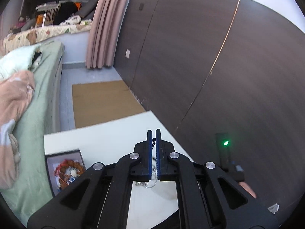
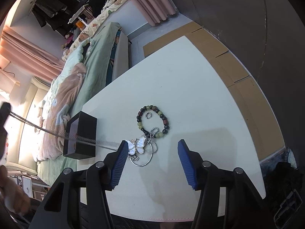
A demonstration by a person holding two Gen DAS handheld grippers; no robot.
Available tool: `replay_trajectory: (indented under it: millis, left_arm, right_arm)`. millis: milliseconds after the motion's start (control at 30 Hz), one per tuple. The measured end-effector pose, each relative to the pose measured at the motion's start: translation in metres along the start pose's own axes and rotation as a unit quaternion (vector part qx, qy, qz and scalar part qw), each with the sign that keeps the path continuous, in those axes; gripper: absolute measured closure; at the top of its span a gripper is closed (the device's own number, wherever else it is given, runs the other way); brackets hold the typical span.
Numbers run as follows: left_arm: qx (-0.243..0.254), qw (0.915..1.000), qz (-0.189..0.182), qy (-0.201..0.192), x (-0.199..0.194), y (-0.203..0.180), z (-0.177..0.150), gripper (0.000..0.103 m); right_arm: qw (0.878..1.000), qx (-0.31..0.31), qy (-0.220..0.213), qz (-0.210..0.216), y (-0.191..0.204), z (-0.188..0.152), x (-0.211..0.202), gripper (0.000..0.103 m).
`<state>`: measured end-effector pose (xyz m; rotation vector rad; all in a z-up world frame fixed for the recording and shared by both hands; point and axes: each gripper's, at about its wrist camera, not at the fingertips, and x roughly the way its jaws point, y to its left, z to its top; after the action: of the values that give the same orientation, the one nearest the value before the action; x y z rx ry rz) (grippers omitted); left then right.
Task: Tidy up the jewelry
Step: 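Lift the silver chain with the left tool toward the black box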
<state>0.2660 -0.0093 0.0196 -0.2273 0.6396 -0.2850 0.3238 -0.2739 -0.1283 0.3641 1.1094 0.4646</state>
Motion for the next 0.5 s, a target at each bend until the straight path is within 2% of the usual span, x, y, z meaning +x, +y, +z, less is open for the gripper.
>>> replay_trajectory:
  millis: [500]
  left_arm:
    - [0.031,0.9967,0.017,-0.074,-0.062,-0.016,0.048,0.099]
  right_arm:
    - [1.0,-0.005,0.004,0.004,0.008,0.001,0.004,0.05]
